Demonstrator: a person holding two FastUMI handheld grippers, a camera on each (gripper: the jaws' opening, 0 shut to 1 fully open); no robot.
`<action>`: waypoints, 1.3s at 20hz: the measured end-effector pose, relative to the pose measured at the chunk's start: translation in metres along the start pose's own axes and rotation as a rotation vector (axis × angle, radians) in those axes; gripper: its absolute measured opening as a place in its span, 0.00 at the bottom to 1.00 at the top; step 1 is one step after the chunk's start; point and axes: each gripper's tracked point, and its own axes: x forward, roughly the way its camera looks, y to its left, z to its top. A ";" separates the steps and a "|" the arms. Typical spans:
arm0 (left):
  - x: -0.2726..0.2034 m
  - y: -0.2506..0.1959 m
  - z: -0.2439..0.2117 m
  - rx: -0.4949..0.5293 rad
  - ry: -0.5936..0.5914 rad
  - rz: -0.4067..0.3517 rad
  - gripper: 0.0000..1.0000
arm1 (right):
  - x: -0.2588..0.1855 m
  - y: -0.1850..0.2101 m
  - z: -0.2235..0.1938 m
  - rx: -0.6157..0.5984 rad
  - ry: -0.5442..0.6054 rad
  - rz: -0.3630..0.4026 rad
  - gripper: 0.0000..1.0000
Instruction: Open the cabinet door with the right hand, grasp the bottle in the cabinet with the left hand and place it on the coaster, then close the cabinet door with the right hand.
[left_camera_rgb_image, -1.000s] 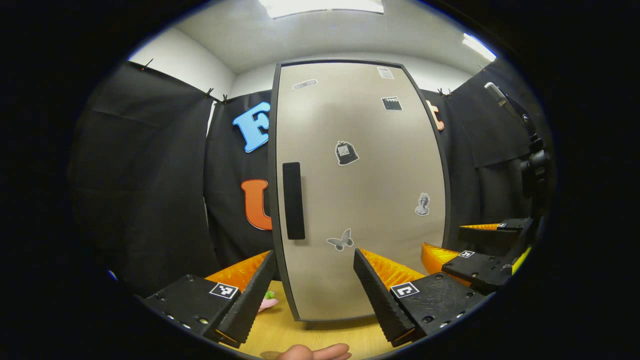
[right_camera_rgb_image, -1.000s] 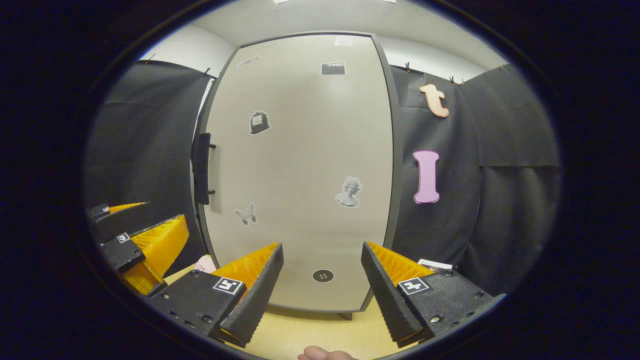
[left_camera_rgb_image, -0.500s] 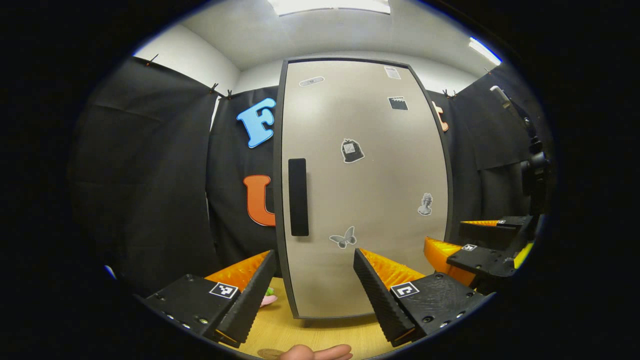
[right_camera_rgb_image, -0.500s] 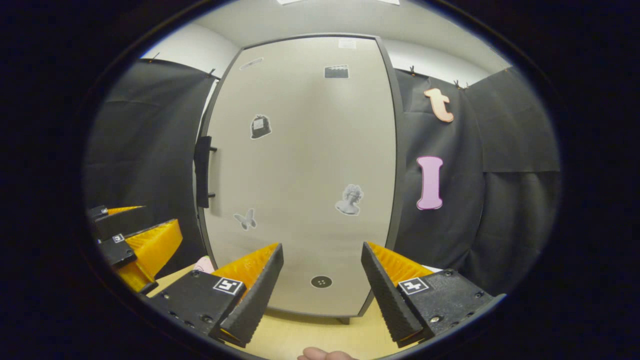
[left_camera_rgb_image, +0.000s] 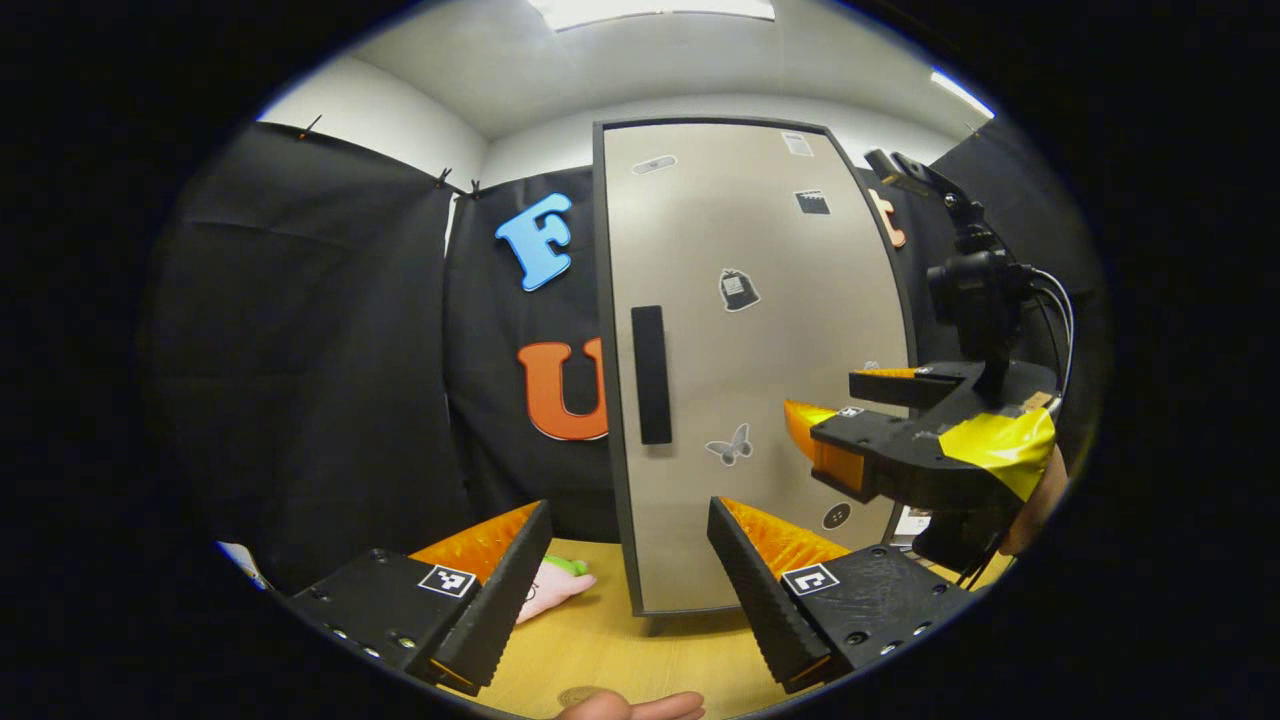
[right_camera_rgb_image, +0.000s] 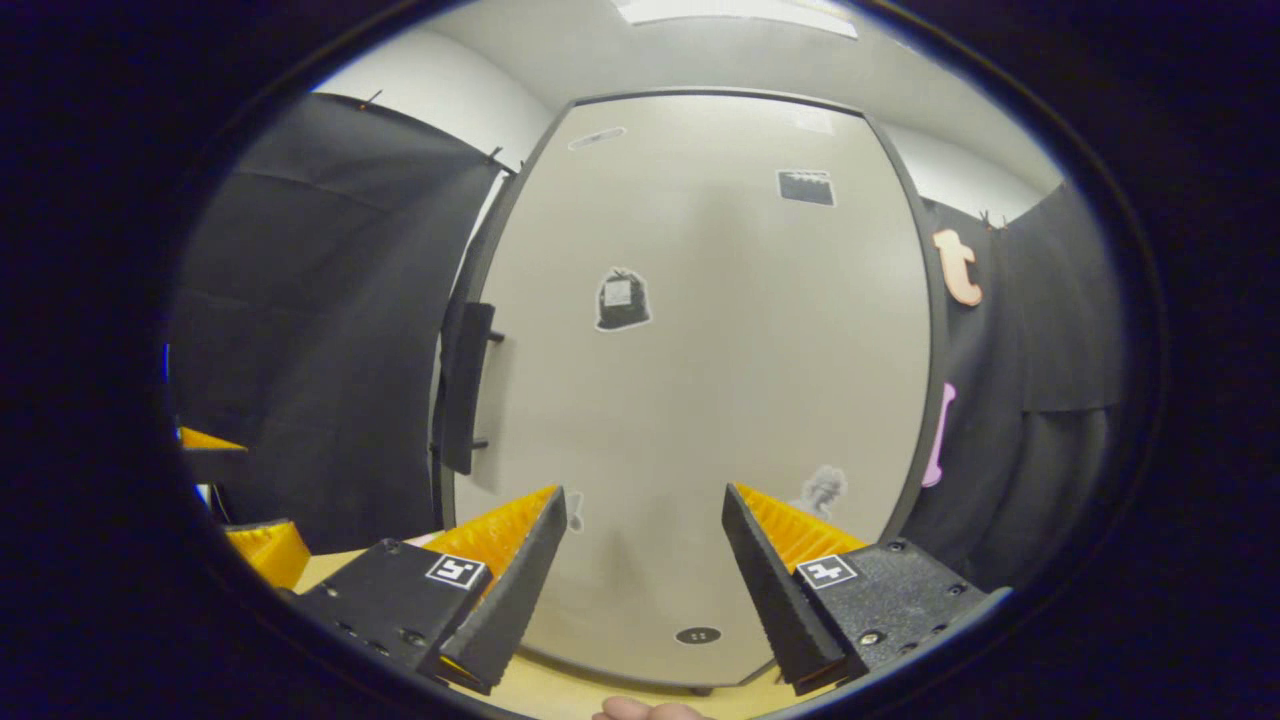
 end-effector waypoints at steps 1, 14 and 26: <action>-0.004 0.009 -0.004 -0.001 0.016 0.025 0.95 | 0.008 0.011 0.006 -0.008 -0.019 0.017 0.98; -0.083 0.130 -0.039 0.043 0.148 0.413 0.95 | 0.066 0.119 0.015 0.004 0.011 0.236 1.00; -0.089 0.137 -0.066 0.002 0.201 0.382 0.95 | 0.066 0.111 0.020 -0.005 0.068 0.218 0.30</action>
